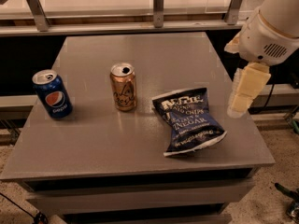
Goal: Move blue chip bag near orange can
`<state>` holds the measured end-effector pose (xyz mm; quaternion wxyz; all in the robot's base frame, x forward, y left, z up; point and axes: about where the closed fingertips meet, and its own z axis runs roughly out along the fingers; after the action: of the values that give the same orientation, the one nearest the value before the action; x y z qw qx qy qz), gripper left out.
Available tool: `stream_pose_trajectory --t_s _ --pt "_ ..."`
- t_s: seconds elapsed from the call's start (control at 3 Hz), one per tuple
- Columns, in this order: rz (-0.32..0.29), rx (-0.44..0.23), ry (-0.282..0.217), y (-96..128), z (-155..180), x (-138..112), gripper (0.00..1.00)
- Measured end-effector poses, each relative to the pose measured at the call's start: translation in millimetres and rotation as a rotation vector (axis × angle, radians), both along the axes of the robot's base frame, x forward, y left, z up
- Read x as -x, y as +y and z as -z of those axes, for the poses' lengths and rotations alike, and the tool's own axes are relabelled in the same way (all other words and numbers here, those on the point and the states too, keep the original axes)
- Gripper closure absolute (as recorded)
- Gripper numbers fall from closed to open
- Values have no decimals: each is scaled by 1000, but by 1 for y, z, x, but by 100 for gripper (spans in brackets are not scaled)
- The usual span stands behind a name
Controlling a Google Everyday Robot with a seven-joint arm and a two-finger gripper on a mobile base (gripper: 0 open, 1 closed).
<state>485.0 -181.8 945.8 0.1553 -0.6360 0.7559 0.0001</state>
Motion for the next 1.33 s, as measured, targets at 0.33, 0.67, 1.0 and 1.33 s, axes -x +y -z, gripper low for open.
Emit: stream_pose_trajectory --t_s 0.33,0.67,1.0,1.33 --pt "-14 -13 21 6 8 -4 0" --pt "-20 -32 52 9 18 -2 0" --pt "-18 -89 128 21 37 14 0" --pt "-44 -146 180 48 48 26 0"
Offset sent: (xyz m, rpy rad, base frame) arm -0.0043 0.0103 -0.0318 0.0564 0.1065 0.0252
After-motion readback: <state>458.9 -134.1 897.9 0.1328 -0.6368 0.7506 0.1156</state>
